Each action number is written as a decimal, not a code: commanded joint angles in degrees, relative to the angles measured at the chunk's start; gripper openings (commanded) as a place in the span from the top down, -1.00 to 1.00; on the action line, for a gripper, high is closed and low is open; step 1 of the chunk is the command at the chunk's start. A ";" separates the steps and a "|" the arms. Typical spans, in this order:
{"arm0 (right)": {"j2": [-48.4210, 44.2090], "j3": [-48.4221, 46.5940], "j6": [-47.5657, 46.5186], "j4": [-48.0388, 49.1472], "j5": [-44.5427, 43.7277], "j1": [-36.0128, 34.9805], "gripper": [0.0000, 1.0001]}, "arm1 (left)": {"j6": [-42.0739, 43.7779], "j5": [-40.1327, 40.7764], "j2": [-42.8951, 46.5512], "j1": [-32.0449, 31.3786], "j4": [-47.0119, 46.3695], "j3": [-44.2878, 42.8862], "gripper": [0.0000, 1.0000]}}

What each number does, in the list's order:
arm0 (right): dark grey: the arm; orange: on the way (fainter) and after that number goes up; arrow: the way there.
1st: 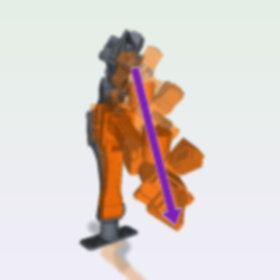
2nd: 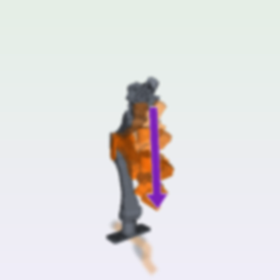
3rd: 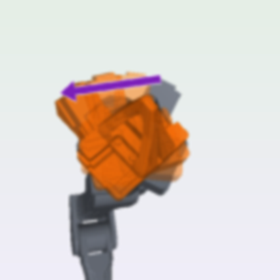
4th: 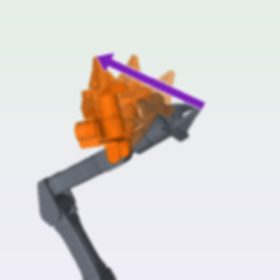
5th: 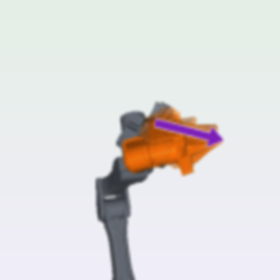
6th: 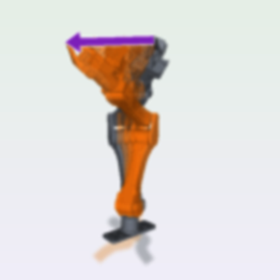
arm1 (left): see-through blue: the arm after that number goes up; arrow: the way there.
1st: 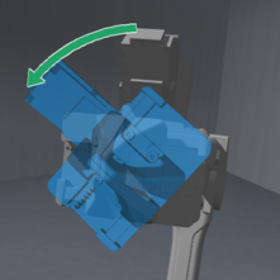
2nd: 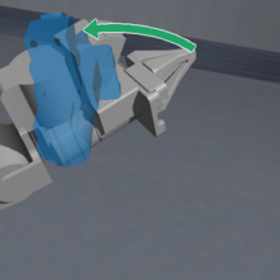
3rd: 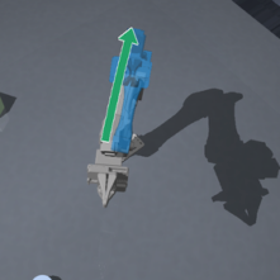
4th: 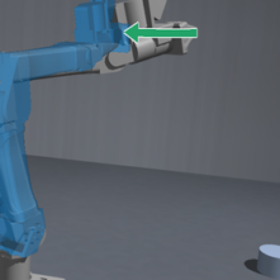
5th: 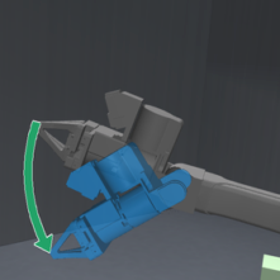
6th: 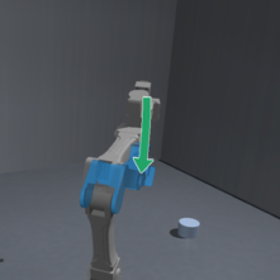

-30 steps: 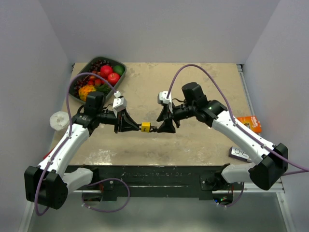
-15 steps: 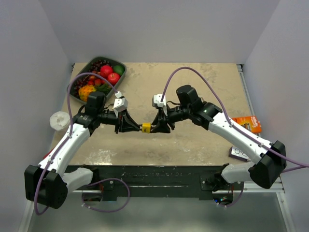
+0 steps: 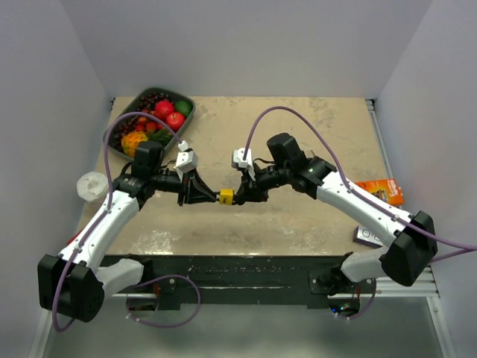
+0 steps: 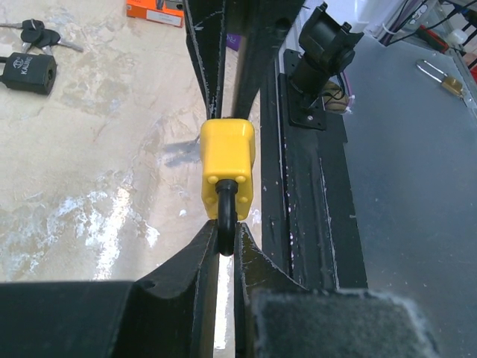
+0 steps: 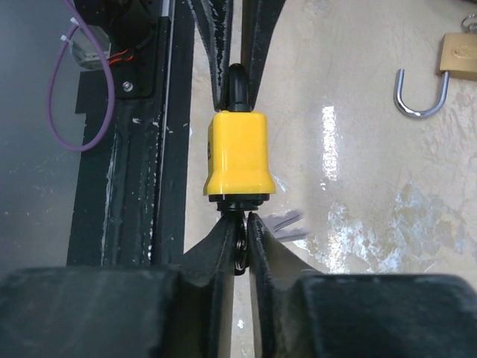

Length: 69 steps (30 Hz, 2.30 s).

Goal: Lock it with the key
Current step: Lock the lock, then place the key at the center of the board.

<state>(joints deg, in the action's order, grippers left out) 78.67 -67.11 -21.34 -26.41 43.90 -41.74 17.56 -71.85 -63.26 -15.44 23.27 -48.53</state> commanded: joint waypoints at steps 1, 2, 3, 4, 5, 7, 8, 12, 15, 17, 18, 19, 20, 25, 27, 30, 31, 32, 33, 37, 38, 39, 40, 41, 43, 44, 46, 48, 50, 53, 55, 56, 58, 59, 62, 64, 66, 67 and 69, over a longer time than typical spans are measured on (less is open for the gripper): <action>-1.50 0.40 -2.65 -0.66 -1.45 -0.28 0.96 | -0.16 -3.82 0.42 -0.20 -4.11 -1.83 1.00; -1.68 0.49 -2.65 -0.74 -1.36 -0.28 1.00 | -0.25 -3.65 0.42 -0.20 -4.02 -1.83 1.00; -1.94 0.49 -2.74 -0.83 -1.80 -0.28 1.00 | -0.07 -3.64 0.42 -0.20 -3.93 -1.83 1.00; -2.21 0.40 -2.91 -1.44 -2.15 -0.19 1.00 | 0.02 -3.56 0.51 -0.12 -3.84 -1.74 1.00; -2.38 0.49 -3.18 -1.80 -2.50 0.07 1.00 | 0.54 -3.21 0.51 -0.11 -3.32 -1.74 1.00; -3.52 0.67 -3.88 -3.02 -2.24 1.21 1.00 | 1.16 -3.03 0.42 -0.03 -2.62 -1.83 1.00; -4.05 0.93 -4.14 -3.55 -1.89 1.65 1.00 | 2.12 -2.94 0.34 0.06 -1.74 -1.74 1.00; -6.16 1.81 -6.77 -6.80 -1.01 4.90 1.00 | 3.70 -2.94 -0.37 0.59 -1.12 -1.74 1.00; -6.69 2.51 -9.32 -10.57 0.83 8.77 1.00 | 4.58 -2.94 -1.33 0.94 -1.21 -2.44 1.00; -6.52 2.60 -10.21 -11.64 2.15 11.67 1.00 | 4.94 -3.03 -1.95 1.03 -1.03 -3.05 1.00; -6.34 2.60 -10.64 -11.73 2.07 12.20 1.00 | 5.11 -2.94 -2.30 1.03 -1.03 -3.15 1.00; -6.17 2.69 -10.47 -11.21 1.81 12.99 1.00 | 5.29 -2.77 -2.48 1.11 -0.94 -3.23 1.00; -5.56 2.95 -9.78 -10.07 0.50 13.17 1.00 | 5.29 -2.50 -2.56 1.12 -1.20 -3.32 1.00; -0.64 5.06 4.01 5.83 -8.82 13.44 1.00 | 1.44 -1.01 -2.39 1.12 -5.58 -2.01 1.00; 3.56 4.89 8.74 10.83 -13.46 13.35 1.00 | -0.76 0.66 -1.34 1.12 -8.48 -0.34 1.00; 8.49 4.71 12.10 16.02 -16.21 13.70 1.00 | -5.60 2.59 0.33 1.12 -15.17 2.56 1.00; 9.99 4.27 12.72 16.83 -17.61 13.79 1.00 | -7.96 3.03 0.51 1.12 -18.14 3.96 1.00; 11.14 3.92 13.25 17.44 -18.14 13.87 1.00 | -8.85 3.47 0.69 1.12 -19.39 4.49 1.00; 12.37 3.57 14.39 18.32 -18.58 14.22 1.00 | -9.64 3.74 1.03 1.12 -20.44 5.02 1.00; 19.74 1.47 16.07 19.82 -18.32 16.94 1.00 | -12.63 4.62 1.21 1.12 -25.37 6.61 1.00; 21.07 1.02 16.50 20.00 -18.06 17.30 1.00 | -12.99 4.71 1.13 1.12 -25.81 6.78 1.00; 22.30 0.58 16.68 20.17 -18.06 18.09 1.00 | -13.17 4.71 1.04 1.12 -26.16 6.87 1.00; 24.75 -0.55 16.77 20.09 -17.97 18.53 1.00 | -13.52 4.71 1.04 1.12 -26.69 6.96 1.00; 25.82 -1.09 17.12 20.17 -17.45 18.97 1.00 | -13.61 4.71 0.86 1.12 -26.78 7.05 1.00; 28.80 -2.58 17.12 19.74 -17.18 20.11 1.00 | -13.52 4.71 0.78 1.03 -26.78 6.96 1.00; 29.69 -3.02 17.21 19.82 -17.09 20.38 1.00 | -13.52 4.79 0.86 1.03 -26.78 6.96 1.00; 31.79 -3.99 17.30 19.82 -17.44 21.34 1.00 | -13.43 4.79 0.86 1.03 -26.70 7.05 1.00; 33.03 -5.04 17.21 20.43 -18.41 22.13 1.00 | -13.34 4.79 0.86 1.03 -26.69 7.31 1.00; 34.69 -6.62 17.21 19.21 -18.15 22.75 1.00 | -13.26 4.79 0.95 1.03 -26.52 7.58 1.00; 35.49 -8.29 16.77 18.59 -19.64 23.19 1.00 | -12.38 4.79 0.69 1.03 -25.12 7.67 1.00; 35.76 -9.17 15.99 17.98 -20.78 23.28 1.00 | -11.50 4.79 0.25 1.03 -23.80 7.49 1.00; 36.02 -9.53 15.81 17.45 -21.22 23.28 1.00 | -11.24 4.97 0.25 1.03 -23.45 7.49 1.00; 36.11 -9.79 14.93 17.01 -22.10 23.37 0.96 | -10.80 5.06 -0.10 1.03 -23.35 7.31 1.00; 36.29 -9.88 14.67 16.84 -22.54 23.45 0.92 | -10.62 5.06 -0.28 1.03 -21.01 7.23 1.00; 35.94 -9.88 13.52 16.22 -21.76 23.37 0.31 | -9.83 5.76 -0.89 0.94 -19.15 6.70 1.00; 34.27 -9.53 12.91 16.83 -19.47 23.45 -0.15 | -9.39 6.37 -1.51 0.85 -17.82 6.17 1.00; 30.95 -8.48 11.86 17.36 -16.49 23.45 -0.30 | -9.04 7.07 -2.30 0.76 -15.37 5.03 1.00; 29.71 -8.21 11.33 17.88 -13.08 23.37 -0.37 | -9.04 7.43 -3.17 0.59 -14.49 4.59 1.00; 25.59 -7.68 9.67 17.63 -9.90 23.28 -0.51 | -9.21 8.13 -4.40 0.50 -10.98 2.92 1.00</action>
<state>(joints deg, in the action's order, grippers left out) 113.80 -74.67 -8.05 -9.89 25.96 -18.37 6.92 -63.83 -66.00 -14.70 8.21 -41.45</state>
